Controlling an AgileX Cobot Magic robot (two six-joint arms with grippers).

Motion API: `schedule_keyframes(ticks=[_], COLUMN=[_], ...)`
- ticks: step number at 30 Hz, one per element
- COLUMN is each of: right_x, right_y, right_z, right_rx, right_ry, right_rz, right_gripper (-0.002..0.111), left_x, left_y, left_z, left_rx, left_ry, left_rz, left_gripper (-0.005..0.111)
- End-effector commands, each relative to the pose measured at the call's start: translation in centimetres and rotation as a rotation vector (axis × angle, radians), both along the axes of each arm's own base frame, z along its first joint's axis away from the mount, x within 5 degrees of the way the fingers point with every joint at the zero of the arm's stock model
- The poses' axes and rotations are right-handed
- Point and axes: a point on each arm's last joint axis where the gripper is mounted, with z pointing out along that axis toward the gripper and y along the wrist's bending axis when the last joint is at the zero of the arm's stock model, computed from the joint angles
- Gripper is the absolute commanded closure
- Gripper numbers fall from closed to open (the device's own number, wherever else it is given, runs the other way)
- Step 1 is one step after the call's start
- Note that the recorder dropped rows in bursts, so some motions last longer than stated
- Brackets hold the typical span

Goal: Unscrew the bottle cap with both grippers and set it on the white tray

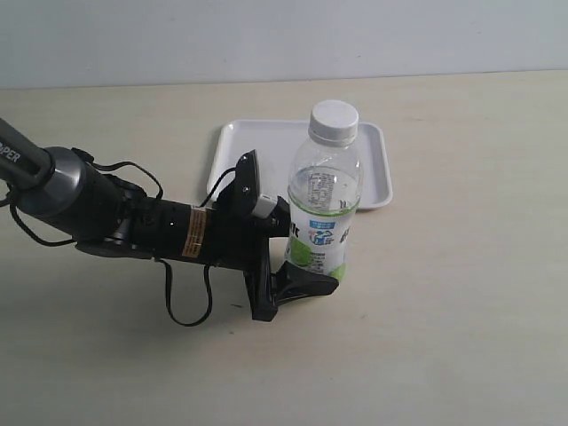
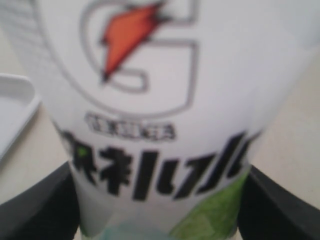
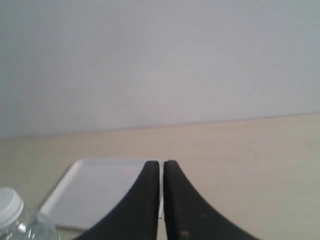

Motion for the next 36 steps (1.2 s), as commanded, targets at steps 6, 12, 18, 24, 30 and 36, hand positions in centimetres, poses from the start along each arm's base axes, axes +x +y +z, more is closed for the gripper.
schedule_keyframes(ticks=[6,12,18,24,30,36], right_x=[11.5,17.7,18.8,18.7,19.0,19.1], right_y=[2.3,5.9,10.1,12.6,13.3,13.5], right_z=[4.9,5.3,3.6,2.2,1.3,1.0], right_rx=[-0.136,-0.076,-0.266,-0.322,-0.327,-0.309], right_ry=[0.652,0.734,0.779,0.844,0.87,0.879], right_rz=[0.491,0.641,0.756,0.762,0.778,0.786], right_gripper=[0.061,0.051,0.043,0.043,0.043,0.043], left_x=[0.0,0.1,0.2,0.2,0.3,0.4], left_y=[-0.3,-0.3,-0.3,-0.3,-0.3,-0.2], left_z=[1.0,1.0,1.0,1.0,0.9,0.8], left_rx=[-0.047,-0.05,-0.052,-0.052,-0.043,-0.031], left_ry=[0.011,0.008,0.007,0.003,-0.001,-0.006], left_rz=[0.013,0.014,0.022,0.026,0.032,0.038], left_gripper=[0.107,0.107,0.107,0.107,0.107,0.107])
